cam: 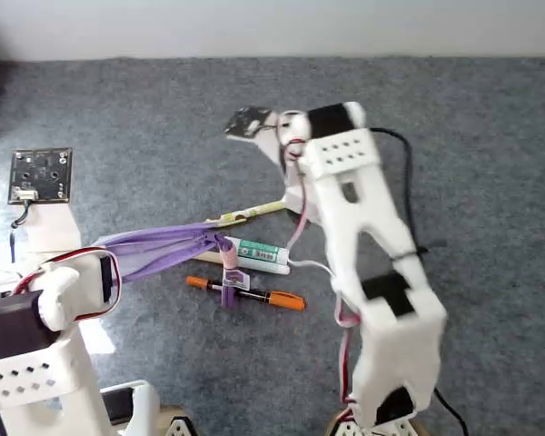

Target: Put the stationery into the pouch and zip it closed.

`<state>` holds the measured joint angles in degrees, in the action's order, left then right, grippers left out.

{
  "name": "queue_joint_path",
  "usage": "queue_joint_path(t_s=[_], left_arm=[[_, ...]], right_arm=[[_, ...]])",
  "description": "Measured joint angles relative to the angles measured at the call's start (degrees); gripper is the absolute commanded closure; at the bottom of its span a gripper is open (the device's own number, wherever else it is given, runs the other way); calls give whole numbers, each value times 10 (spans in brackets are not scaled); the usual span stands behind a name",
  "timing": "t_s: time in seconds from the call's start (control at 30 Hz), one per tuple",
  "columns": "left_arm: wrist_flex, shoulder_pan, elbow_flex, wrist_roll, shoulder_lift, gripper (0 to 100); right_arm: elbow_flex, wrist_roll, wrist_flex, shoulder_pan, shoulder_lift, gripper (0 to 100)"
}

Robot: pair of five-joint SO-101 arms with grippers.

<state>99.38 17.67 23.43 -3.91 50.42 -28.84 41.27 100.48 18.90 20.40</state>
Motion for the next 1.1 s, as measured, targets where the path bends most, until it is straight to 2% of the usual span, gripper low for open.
queue_joint_path(t_s=[0.13, 0.3, 0.47, 0.63, 0.8, 1.1], left_arm=[[0, 0, 0, 0, 0, 989], [0, 0, -4, 0, -4, 989], [0, 0, -45, 21, -55, 989], [0, 0, -79, 35, -98, 989], [0, 0, -82, 37, -100, 989], [0, 0, -82, 37, -100, 989]], right_arm=[[66, -86, 0, 4, -150, 988], [74, -221, 0, 15, -286, 983], [74, -384, 0, 71, -376, 988], [74, -528, 0, 172, -447, 989], [74, -600, -32, 241, -476, 991], [119, -613, -189, 337, -489, 991]])
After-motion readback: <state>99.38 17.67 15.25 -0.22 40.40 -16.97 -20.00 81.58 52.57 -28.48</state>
